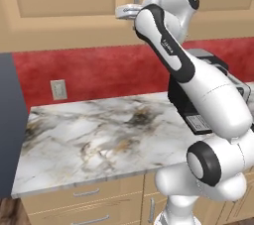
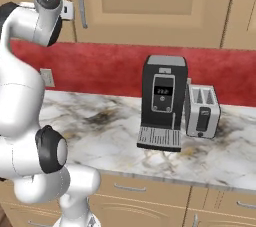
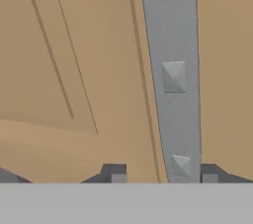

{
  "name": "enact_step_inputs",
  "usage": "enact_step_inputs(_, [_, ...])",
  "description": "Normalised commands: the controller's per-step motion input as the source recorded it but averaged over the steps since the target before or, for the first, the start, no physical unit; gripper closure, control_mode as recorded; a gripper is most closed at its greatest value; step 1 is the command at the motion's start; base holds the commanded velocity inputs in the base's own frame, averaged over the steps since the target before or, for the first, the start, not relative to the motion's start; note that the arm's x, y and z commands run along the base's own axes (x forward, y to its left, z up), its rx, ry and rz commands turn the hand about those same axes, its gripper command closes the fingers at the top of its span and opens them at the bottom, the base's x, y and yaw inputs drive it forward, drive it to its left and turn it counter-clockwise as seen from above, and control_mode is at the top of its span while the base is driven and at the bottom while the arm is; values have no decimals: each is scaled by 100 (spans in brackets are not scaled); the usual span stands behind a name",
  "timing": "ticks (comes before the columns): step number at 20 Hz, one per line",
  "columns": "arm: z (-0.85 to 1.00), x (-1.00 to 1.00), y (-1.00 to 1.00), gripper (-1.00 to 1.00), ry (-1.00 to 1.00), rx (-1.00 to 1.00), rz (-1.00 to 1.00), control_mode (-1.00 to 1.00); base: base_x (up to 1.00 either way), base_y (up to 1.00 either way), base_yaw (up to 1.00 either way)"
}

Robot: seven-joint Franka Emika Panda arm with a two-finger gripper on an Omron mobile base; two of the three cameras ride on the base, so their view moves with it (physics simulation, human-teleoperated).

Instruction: Open the cabinet directly in front. Then move the beer and the cup to the dining counter with the jar on it.

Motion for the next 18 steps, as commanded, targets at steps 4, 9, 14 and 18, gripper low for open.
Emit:
enact_step_inputs(4, [0,-84,100,100,0,0,4,-100,0,0,0])
enact_step_inputs(9, [0,-81,100,100,0,0,8,-100,0,0,0])
enact_step_inputs(14, [-3,-64,100,100,0,0,7,-100,0,0,0])
enact_step_inputs(18, [-3,-62,100,100,0,0,4,-100,0,0,0])
